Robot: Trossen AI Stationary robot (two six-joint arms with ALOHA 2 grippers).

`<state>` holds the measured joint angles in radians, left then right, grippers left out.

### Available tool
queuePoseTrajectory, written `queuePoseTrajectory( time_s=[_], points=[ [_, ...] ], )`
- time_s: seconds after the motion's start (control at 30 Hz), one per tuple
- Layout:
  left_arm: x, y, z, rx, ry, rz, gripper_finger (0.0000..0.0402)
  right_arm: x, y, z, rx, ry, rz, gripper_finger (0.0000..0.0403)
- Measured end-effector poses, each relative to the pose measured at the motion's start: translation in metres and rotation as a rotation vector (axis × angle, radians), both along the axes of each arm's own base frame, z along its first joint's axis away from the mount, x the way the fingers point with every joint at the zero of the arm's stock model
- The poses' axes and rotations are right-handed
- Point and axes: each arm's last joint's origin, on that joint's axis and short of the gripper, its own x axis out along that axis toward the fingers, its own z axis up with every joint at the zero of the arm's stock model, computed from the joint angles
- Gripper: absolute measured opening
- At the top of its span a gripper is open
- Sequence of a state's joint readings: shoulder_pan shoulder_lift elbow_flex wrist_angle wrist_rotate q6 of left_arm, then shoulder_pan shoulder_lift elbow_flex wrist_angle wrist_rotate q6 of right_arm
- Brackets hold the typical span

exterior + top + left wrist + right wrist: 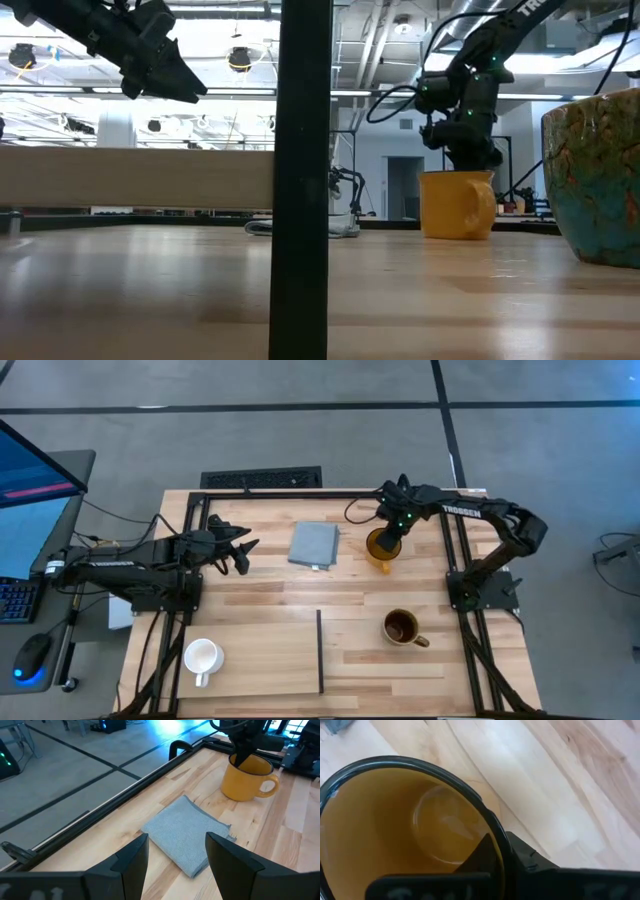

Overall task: Stack small to large cups/mugs on shelf
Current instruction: Put the yellow mug on the shelf

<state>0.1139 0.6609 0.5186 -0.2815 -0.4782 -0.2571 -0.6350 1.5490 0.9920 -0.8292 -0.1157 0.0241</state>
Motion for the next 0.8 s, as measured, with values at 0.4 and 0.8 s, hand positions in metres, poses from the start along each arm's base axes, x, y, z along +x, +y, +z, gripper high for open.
queuePoseTrajectory(
  time_s=[0.4,0.8],
  points=[
    [0.0,0.0,0.0,0.004,0.004,-0.002,0.0187,0.015,0.003,0.019,0.054,-0.078,-0.048,0.003],
    [0.0,0.0,0.0,0.005,0.004,-0.003,0.0187,0.056,0.034,0.114,0.063,-0.232,-0.056,0.003]
  ],
)
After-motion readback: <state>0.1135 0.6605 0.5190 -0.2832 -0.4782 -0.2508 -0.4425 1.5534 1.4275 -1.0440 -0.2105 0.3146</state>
